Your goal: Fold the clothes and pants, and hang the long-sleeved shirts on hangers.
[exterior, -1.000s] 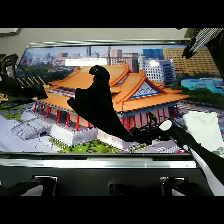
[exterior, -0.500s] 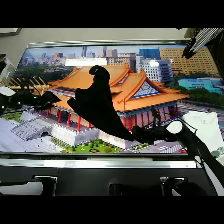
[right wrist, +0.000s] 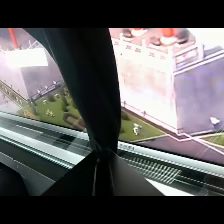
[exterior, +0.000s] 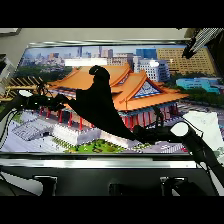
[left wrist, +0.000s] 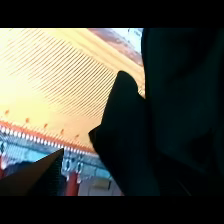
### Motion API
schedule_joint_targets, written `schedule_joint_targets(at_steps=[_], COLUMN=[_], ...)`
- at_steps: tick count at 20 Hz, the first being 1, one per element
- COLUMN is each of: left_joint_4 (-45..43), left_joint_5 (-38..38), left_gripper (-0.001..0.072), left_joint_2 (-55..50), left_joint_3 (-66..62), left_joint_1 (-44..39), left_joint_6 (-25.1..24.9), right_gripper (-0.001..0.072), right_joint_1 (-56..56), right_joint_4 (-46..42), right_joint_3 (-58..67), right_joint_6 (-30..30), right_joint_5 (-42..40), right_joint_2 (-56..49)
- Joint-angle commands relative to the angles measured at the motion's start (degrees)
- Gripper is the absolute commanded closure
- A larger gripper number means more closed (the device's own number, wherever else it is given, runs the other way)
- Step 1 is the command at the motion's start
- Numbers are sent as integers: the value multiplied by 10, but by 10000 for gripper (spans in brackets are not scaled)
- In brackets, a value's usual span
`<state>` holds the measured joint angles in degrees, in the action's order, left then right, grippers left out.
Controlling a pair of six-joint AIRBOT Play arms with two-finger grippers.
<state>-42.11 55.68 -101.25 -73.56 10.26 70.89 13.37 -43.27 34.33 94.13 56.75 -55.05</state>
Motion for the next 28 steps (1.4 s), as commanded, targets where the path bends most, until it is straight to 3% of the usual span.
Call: schedule_joint_targets(at_steps=[1,4,5,6,7,8,9,14,19,28], left_joint_4=[4,12,12,12,12,12,12,12,-7,-239], left_joint_5=[-28,-41,-41,-41,-41,-36,-26,47,87,72], left_gripper=[90,106,203,446,551,597,689,693,693,692], left_joint_2=[-16,-16,-16,-16,-16,-16,-16,44,247,600], left_joint_3=[-7,-7,-7,-7,-7,-7,-7,-50,-148,-249], left_joint_1=[-22,-39,-45,-51,-56,-59,-61,-38,-28,-28], left_joint_6=[1,6,6,5,3,1,-3,-4,16,275], right_gripper=[677,672,671,671,671,669,665,679,680,681], right_joint_1=[0,0,0,0,0,0,0,0,0,0], right_joint_4=[1,5,9,10,12,13,13,10,-45,-227], right_joint_3=[1,1,1,1,1,1,1,33,253,720], right_joint_6=[2,2,2,2,2,2,2,-35,-85,-91], right_joint_5=[-1,-10,-16,-21,-23,-23,-22,-67,-117,-58], right_joint_2=[4,4,4,4,4,4,5,53,89,99])
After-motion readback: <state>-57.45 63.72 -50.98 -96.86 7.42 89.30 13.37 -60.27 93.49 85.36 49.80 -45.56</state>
